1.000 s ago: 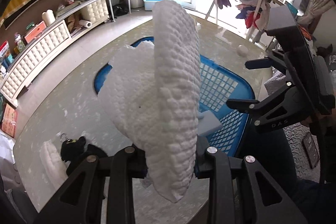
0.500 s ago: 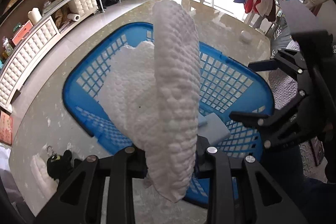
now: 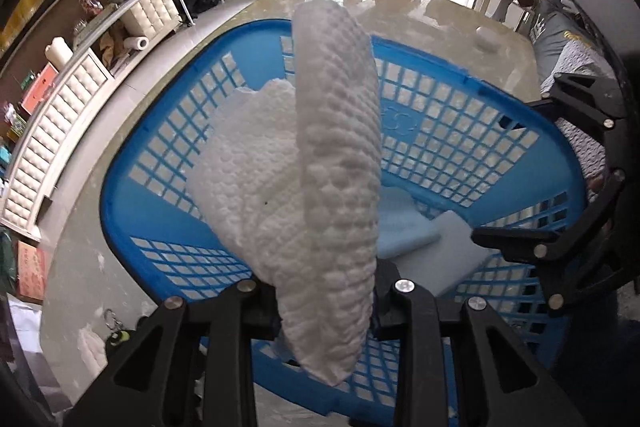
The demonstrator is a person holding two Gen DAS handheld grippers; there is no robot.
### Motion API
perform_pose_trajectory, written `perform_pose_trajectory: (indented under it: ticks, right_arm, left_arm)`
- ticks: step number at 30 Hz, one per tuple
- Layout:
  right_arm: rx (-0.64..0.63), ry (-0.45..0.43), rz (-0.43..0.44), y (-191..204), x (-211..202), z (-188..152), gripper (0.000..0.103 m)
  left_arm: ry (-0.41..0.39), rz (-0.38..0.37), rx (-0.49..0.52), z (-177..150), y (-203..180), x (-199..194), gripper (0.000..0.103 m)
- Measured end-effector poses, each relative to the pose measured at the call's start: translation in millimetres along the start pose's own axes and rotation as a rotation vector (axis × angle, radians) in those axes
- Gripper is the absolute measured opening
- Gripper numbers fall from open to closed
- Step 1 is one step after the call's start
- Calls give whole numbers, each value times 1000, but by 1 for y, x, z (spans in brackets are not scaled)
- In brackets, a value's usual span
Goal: Organize soft objects
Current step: 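Lower the white quilted pad into the blue basket and open the left tool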
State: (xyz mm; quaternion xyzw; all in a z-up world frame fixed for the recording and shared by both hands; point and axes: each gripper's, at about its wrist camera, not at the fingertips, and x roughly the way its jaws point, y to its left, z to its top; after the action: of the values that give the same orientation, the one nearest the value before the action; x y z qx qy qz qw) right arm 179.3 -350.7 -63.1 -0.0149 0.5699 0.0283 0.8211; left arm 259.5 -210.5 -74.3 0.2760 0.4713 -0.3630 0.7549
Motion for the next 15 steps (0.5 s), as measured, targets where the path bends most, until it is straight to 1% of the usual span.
perform_pose_trajectory:
  ticks: [2, 7, 11, 14, 15]
  right_arm:
    - [-2, 3, 7, 3, 3, 1, 96]
    - [-8, 1, 16, 9, 5, 5, 96]
    - [1, -14, 27, 9, 1, 7, 96]
    - [6, -18, 26, 6, -1, 8, 96]
    - [8, -18, 26, 5, -2, 8, 96]
  left_arm:
    - [2, 15, -4, 1, 4, 1, 28]
    - [-6, -19, -8, 4, 7, 0, 29]
    - [-22, -35, 58, 3, 0, -2, 30]
    - [-34, -41, 113, 8, -9, -1, 30]
    - [-35, -47, 116, 11, -8, -1, 30]
